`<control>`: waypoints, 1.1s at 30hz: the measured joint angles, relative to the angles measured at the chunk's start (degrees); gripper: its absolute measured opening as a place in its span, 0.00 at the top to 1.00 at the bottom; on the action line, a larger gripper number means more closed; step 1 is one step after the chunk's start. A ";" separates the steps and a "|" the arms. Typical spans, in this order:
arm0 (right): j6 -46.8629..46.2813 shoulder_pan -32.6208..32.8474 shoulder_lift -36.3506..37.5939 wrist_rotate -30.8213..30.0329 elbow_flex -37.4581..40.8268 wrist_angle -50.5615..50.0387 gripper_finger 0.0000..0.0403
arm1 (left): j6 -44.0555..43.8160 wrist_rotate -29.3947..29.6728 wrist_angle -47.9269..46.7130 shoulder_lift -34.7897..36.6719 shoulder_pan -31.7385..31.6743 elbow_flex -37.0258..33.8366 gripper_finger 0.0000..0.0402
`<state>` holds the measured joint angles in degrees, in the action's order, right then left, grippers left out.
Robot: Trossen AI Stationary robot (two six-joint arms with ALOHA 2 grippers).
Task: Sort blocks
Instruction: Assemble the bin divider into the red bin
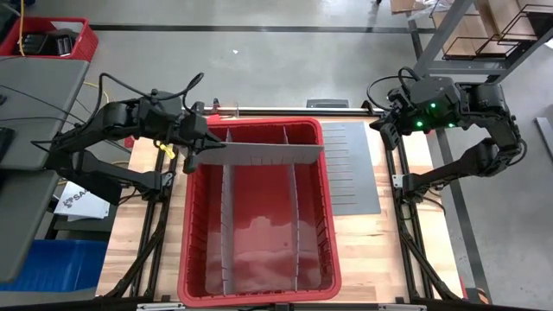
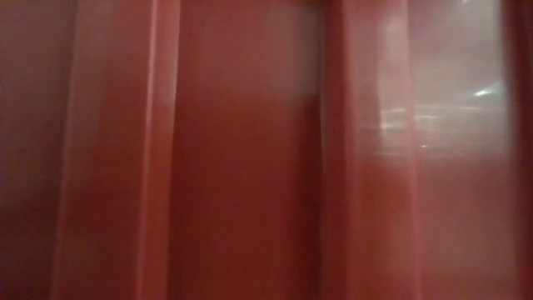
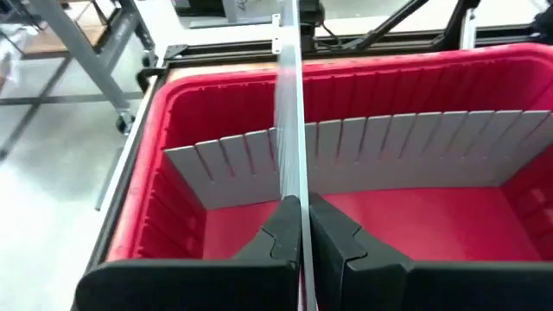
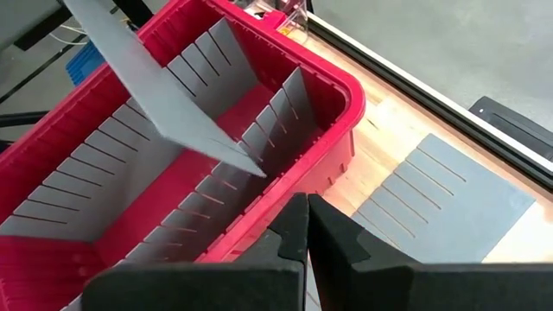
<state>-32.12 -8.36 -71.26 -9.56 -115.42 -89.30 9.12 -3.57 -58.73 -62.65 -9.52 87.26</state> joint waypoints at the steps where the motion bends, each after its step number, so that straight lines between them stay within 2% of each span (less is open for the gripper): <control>1: -0.02 0.00 0.00 0.02 0.00 0.00 1.00 | 0.06 -0.16 0.33 0.10 0.01 -0.41 1.00; 8: -0.02 0.00 0.00 0.02 -0.01 0.46 1.00 | 1.33 -0.05 6.48 -0.40 -0.01 -1.37 1.00; 24: -0.02 0.00 0.00 0.02 -0.01 0.46 1.00 | 1.48 2.11 2.51 -0.29 -0.37 -1.30 1.00; 33: -0.02 0.00 0.00 0.02 -0.01 0.46 1.00 | 0.56 1.14 3.33 -0.39 -0.98 -1.26 1.00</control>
<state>-32.14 -8.36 -71.26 -9.54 -115.43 -88.84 9.67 -2.43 -55.40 -63.05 -10.50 86.00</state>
